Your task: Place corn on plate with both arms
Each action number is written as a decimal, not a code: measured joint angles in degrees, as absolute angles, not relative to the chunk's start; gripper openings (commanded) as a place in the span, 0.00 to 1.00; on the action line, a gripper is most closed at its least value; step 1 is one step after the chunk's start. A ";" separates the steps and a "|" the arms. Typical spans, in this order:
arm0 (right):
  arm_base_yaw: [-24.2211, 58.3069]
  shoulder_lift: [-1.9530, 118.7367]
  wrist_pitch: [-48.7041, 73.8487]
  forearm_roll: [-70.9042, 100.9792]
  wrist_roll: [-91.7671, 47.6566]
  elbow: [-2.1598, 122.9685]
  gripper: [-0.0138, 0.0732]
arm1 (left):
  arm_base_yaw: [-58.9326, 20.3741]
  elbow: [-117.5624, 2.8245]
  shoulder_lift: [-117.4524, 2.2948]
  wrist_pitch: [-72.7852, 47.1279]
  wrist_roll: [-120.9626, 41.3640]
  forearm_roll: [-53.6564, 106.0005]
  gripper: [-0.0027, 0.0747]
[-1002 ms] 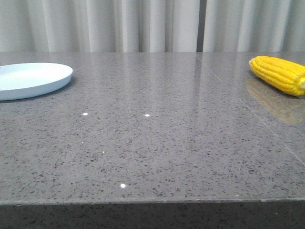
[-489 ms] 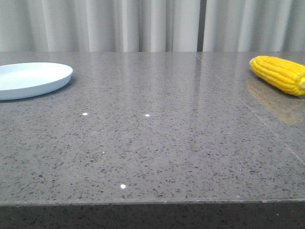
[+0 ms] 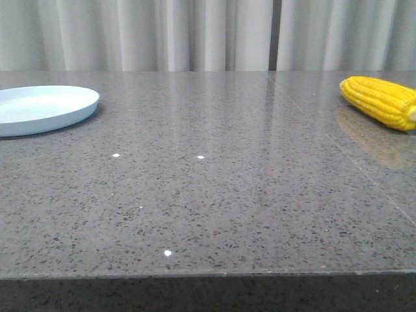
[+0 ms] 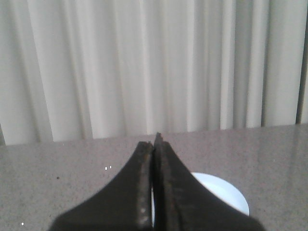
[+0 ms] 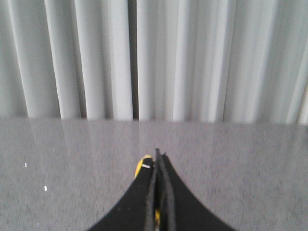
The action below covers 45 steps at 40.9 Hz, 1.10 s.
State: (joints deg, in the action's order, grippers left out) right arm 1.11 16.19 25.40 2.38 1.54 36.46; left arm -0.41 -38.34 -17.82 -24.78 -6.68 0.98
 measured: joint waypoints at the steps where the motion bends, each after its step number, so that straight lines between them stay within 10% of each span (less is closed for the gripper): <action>1: 1.11 17.51 26.52 2.38 1.54 36.77 0.08 | -0.41 -38.48 -18.84 -25.60 -6.68 0.98 0.01; 22: 1.11 33.64 34.96 2.38 1.54 37.17 0.17 | -0.41 -38.57 -31.33 -32.01 -6.68 0.98 0.03; 32: 1.11 36.97 35.11 2.38 1.54 37.17 0.73 | -0.41 -38.57 -35.74 -32.23 -6.68 0.98 0.60; 45: 1.11 37.33 35.11 2.38 1.54 37.17 0.76 | -0.41 -45.13 -44.86 -38.55 -6.68 0.00 0.68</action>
